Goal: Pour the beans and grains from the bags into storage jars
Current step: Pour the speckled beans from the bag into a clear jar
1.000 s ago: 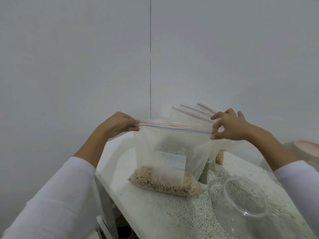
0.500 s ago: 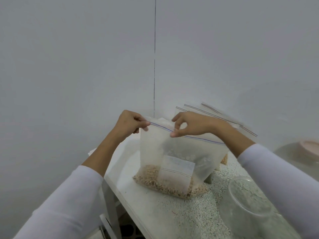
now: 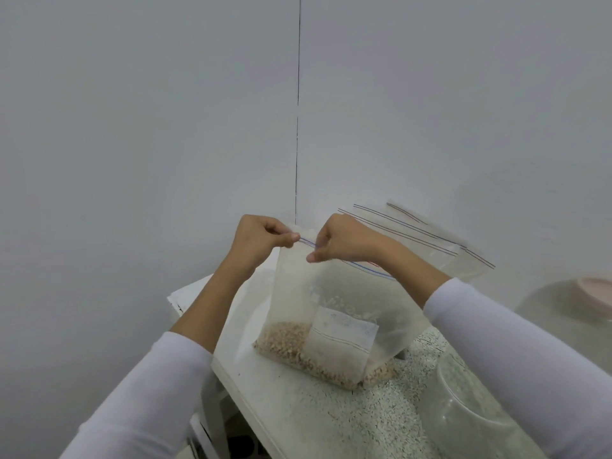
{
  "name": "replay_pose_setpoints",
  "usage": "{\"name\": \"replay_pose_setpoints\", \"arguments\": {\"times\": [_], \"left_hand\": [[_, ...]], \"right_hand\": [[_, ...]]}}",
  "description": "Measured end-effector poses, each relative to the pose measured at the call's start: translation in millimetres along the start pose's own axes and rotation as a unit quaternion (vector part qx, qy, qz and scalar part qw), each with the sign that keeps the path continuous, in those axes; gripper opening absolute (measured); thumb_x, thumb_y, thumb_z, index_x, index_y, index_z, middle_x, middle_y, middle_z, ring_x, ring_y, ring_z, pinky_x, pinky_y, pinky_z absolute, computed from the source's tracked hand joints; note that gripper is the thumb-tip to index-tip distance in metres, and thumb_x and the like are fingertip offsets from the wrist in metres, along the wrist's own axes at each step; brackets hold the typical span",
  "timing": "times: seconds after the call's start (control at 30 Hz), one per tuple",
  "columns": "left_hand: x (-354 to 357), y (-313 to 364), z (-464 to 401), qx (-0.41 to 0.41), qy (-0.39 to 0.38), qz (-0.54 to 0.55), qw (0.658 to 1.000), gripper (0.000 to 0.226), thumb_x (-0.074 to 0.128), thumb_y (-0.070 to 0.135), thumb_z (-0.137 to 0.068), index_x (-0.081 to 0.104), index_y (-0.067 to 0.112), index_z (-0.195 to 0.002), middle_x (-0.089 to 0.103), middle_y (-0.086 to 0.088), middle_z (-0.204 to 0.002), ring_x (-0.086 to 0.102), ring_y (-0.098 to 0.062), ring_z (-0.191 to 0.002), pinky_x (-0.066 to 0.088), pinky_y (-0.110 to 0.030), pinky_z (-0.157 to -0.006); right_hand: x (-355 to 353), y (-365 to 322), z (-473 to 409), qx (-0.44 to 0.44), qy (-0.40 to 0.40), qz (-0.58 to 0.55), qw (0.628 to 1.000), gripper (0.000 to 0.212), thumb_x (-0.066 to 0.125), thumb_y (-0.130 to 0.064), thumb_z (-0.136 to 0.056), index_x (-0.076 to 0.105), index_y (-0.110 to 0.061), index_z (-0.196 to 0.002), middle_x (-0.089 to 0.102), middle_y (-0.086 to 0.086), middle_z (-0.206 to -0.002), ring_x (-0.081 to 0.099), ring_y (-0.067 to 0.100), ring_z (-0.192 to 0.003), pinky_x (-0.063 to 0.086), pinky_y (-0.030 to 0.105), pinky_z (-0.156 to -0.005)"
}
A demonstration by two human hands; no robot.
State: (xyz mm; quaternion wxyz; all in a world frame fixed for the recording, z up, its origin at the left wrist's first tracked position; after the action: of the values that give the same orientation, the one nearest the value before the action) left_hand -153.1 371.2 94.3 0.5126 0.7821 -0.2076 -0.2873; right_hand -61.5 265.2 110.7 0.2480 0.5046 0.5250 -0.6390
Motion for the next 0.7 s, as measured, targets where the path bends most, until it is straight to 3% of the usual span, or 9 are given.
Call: {"name": "replay_pose_setpoints", "arguments": {"times": [0.1, 0.2, 0.33, 0.47, 0.53, 0.6, 0.7], "left_hand": [[2.5, 8.1, 0.1, 0.011, 0.013, 0.041, 0.999, 0.009, 0.077, 0.002, -0.074, 0.070, 0.001, -0.070, 0.066, -0.003, -0.060, 0.061, -0.002, -0.055, 0.047, -0.008, -0.060], [3.3, 10.5, 4.0, 0.026, 0.024, 0.082, 0.996, 0.004, 0.075, 0.003, -0.077, 0.071, 0.001, -0.077, 0.067, 0.001, -0.063, 0.062, -0.001, -0.059, 0.047, -0.009, -0.062], [-16.9, -22.0, 3.5, 0.000, 0.059, 0.078, 0.995, 0.009, 0.069, 0.024, -0.085, 0.070, 0.019, -0.093, 0.070, 0.001, -0.094, 0.063, -0.008, -0.085, 0.049, -0.018, -0.080], [-19.7, -84.5, 18.7, -0.080, 0.080, 0.121, 0.986, 0.045, 0.055, 0.051, -0.088, 0.058, 0.016, -0.117, 0.062, -0.003, -0.122, 0.058, -0.018, -0.112, 0.046, -0.034, -0.093], [1.6, -104.0, 28.8, -0.104, 0.018, 0.184, 0.977, 0.083, 0.055, 0.079, -0.066, 0.054, 0.021, -0.125, 0.059, -0.001, -0.129, 0.054, -0.020, -0.120, 0.044, -0.037, -0.096], [34.1, -110.7, 36.9, -0.123, -0.061, 0.291, 0.947, 0.107, 0.061, 0.090, -0.042, 0.050, 0.027, -0.128, 0.056, 0.002, -0.133, 0.053, -0.020, -0.122, 0.041, -0.042, -0.101], [70.6, -100.9, 39.9, -0.139, -0.121, 0.447, 0.875, 0.124, 0.073, 0.079, -0.038, 0.042, 0.016, -0.139, 0.053, -0.008, -0.136, 0.049, -0.028, -0.127, 0.042, -0.047, -0.103]], "right_hand": [[-4.7, 7.6, 3.5, 0.015, -0.007, 0.006, 1.000, 0.018, 0.073, -0.027, -0.080, 0.075, -0.009, -0.077, 0.063, -0.002, -0.060, 0.051, 0.000, -0.050, 0.038, 0.023, -0.058], [-17.6, 9.8, 8.3, 0.032, 0.033, -0.048, 0.998, 0.019, 0.072, -0.028, -0.080, 0.076, -0.012, -0.071, 0.067, 0.000, -0.061, 0.056, 0.004, -0.062, 0.042, 0.026, -0.064], [-62.8, 1.5, 18.8, 0.034, 0.115, -0.064, 0.991, 0.020, 0.072, -0.028, -0.081, 0.077, -0.011, -0.071, 0.071, 0.004, -0.068, 0.056, 0.006, -0.067, 0.042, 0.027, -0.065], [-108.6, -12.6, 32.6, 0.020, 0.161, -0.110, 0.981, 0.019, 0.074, -0.024, -0.080, 0.077, -0.007, -0.074, 0.071, 0.005, -0.067, 0.058, 0.003, -0.066, 0.041, 0.013, -0.063], [-124.4, -21.6, 35.4, 0.010, 0.184, -0.128, 0.974, 0.019, 0.074, -0.023, -0.080, 0.077, -0.005, -0.073, 0.070, 0.003, -0.064, 0.059, 0.001, -0.063, 0.040, 0.008, -0.061], [-136.9, -26.9, 34.3, 0.010, 0.208, -0.149, 0.967, 0.020, 0.074, -0.022, -0.080, 0.076, -0.003, -0.075, 0.069, 0.001, -0.060, 0.060, 0.004, -0.064, 0.044, 0.015, -0.071], [-148.4, -29.7, 31.5, 0.005, 0.232, -0.227, 0.946, 0.022, 0.073, -0.014, -0.080, 0.073, 0.007, -0.077, 0.071, 0.008, -0.066, 0.060, 0.013, -0.063, 0.054, 0.031, -0.085]]}}
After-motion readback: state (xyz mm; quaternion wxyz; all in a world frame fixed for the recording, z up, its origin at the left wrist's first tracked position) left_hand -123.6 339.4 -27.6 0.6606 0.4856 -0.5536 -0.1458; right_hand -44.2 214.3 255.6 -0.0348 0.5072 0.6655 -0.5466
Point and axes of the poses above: each hand's wrist, its own z-axis away from the middle knuckle, its own x-axis out of the palm, y = z × x, the point moved 9 cm from there along -z, towards the middle knuckle
